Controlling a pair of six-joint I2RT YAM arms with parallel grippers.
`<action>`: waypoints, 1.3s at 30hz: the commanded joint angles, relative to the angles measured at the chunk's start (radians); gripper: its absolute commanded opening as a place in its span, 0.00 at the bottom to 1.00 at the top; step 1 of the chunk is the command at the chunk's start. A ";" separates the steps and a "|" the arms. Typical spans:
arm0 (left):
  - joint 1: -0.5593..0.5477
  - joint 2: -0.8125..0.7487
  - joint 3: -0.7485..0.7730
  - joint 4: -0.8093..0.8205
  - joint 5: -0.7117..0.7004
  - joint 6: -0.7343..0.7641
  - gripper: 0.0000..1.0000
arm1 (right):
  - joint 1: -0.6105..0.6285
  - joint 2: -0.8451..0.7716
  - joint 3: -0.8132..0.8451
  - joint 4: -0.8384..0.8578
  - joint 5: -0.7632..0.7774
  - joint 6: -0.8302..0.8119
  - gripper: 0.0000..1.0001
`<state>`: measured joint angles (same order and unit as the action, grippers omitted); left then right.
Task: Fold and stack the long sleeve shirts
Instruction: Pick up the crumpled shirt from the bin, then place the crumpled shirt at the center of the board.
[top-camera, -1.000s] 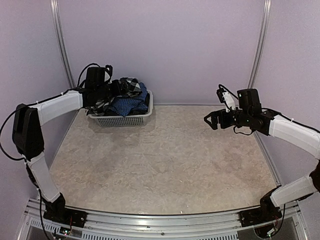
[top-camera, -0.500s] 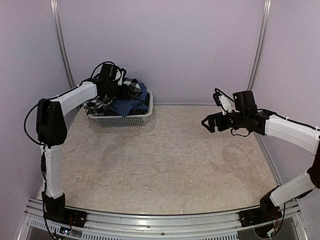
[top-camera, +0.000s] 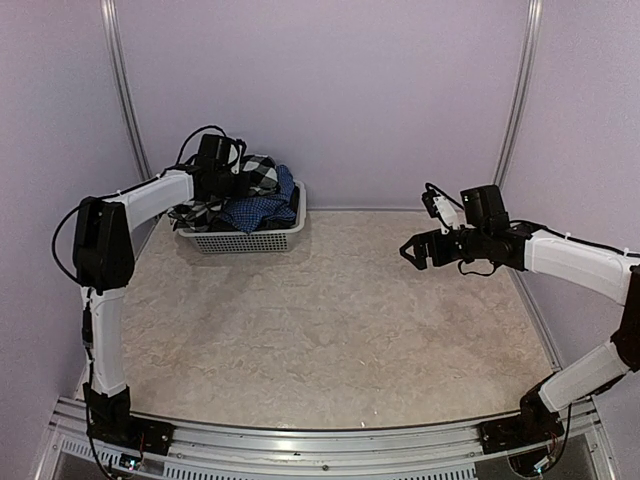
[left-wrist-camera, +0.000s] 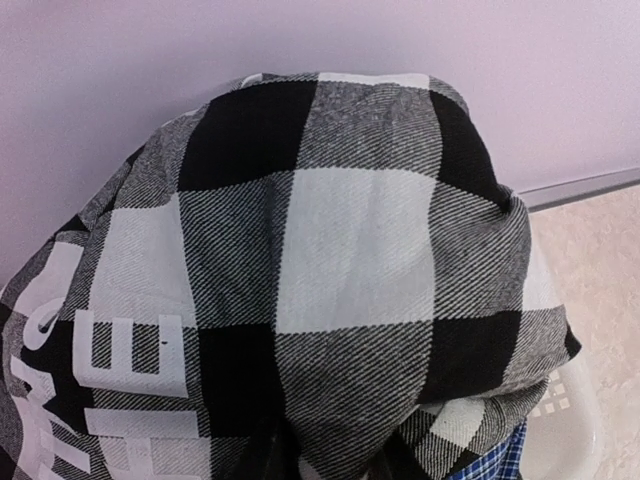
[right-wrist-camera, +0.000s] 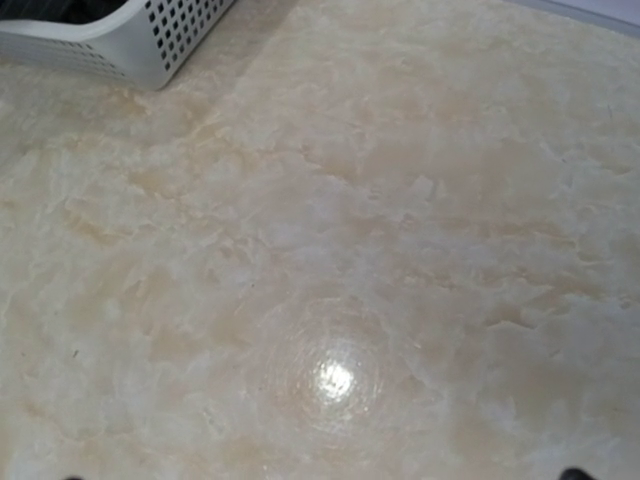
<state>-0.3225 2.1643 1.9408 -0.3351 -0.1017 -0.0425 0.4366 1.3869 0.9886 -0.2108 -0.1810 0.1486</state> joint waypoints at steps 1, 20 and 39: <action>0.005 -0.038 -0.024 0.060 -0.028 0.025 0.14 | 0.010 0.001 0.000 0.012 0.002 0.001 0.99; -0.401 -0.592 -0.044 0.037 0.028 -0.036 0.00 | 0.011 -0.117 0.184 -0.131 0.019 -0.045 1.00; -0.561 -0.346 -0.330 0.045 -0.141 -0.169 0.60 | 0.010 -0.244 0.218 -0.400 0.432 0.019 0.99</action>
<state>-0.8886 1.7512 1.6562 -0.2764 -0.1734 -0.1871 0.4385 1.1183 1.2140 -0.5182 0.0090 0.1329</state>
